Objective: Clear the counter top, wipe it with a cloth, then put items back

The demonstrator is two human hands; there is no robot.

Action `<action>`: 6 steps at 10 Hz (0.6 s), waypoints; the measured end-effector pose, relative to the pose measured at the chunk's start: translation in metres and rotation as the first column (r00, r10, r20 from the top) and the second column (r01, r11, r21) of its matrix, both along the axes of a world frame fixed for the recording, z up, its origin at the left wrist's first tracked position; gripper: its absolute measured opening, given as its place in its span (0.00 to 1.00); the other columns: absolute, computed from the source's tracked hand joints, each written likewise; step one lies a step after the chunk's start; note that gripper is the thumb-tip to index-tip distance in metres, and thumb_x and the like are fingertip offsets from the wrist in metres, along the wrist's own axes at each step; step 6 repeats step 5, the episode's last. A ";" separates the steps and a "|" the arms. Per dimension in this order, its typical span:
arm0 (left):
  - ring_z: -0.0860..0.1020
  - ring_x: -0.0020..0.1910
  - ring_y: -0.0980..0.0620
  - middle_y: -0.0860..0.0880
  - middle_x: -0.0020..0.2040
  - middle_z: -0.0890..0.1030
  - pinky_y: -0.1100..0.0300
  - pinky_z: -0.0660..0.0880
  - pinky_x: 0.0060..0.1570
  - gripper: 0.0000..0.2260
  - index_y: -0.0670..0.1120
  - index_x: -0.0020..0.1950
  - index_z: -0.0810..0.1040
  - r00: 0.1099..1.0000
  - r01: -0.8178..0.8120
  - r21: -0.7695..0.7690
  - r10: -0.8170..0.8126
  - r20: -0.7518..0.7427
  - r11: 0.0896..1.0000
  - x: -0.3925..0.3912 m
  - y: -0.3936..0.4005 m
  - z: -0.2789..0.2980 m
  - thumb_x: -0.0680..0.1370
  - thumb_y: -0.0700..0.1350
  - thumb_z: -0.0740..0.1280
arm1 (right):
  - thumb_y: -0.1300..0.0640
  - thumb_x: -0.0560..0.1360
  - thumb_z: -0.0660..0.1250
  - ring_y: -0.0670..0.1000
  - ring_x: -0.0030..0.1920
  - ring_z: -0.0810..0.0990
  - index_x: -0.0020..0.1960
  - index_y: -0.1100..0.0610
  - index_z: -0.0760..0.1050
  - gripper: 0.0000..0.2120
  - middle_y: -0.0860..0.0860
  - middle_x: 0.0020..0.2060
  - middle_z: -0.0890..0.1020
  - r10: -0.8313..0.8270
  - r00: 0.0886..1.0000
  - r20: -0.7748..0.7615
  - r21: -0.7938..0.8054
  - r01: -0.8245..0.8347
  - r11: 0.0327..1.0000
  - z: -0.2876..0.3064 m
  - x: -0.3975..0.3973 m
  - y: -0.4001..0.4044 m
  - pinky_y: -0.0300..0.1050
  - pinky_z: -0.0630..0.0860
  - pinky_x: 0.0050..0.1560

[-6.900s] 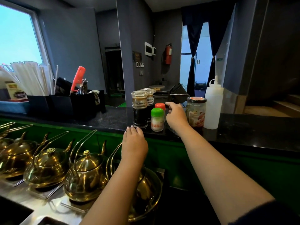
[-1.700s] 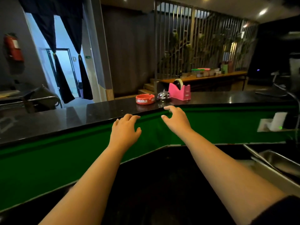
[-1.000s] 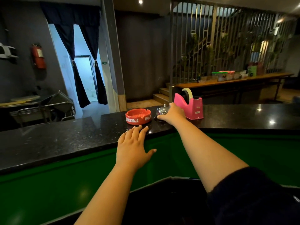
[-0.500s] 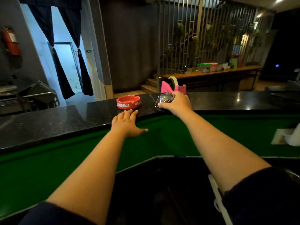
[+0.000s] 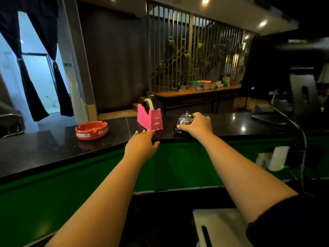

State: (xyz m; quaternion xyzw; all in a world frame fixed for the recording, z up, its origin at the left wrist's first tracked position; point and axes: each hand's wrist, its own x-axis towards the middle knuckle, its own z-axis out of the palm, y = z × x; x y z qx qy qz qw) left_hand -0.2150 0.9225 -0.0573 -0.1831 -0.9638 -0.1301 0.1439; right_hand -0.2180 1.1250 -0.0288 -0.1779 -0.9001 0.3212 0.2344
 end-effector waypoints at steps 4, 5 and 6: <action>0.75 0.62 0.47 0.45 0.62 0.79 0.53 0.69 0.63 0.20 0.46 0.63 0.76 0.971 -0.150 0.067 0.160 -0.177 0.986 -0.012 0.025 -0.019 0.79 0.59 0.61 | 0.42 0.66 0.76 0.58 0.70 0.65 0.68 0.59 0.66 0.39 0.58 0.66 0.71 0.024 0.997 0.071 -0.068 -0.019 0.998 -0.010 -0.075 0.022 0.50 0.73 0.58; 0.73 0.65 0.48 0.46 0.64 0.77 0.54 0.68 0.65 0.21 0.47 0.65 0.75 0.967 -0.159 0.077 0.171 -0.188 0.984 -0.009 0.027 -0.016 0.79 0.59 0.60 | 0.42 0.66 0.76 0.57 0.68 0.66 0.70 0.58 0.64 0.40 0.57 0.66 0.70 -0.003 0.996 0.085 -0.053 0.008 0.999 -0.011 -0.080 0.019 0.50 0.73 0.58; 0.73 0.65 0.48 0.46 0.64 0.77 0.54 0.68 0.65 0.21 0.47 0.65 0.75 0.967 -0.159 0.077 0.171 -0.188 0.984 -0.009 0.027 -0.016 0.79 0.59 0.60 | 0.42 0.66 0.76 0.57 0.68 0.66 0.70 0.58 0.64 0.40 0.57 0.66 0.70 -0.003 0.996 0.085 -0.053 0.008 0.999 -0.011 -0.080 0.019 0.50 0.73 0.58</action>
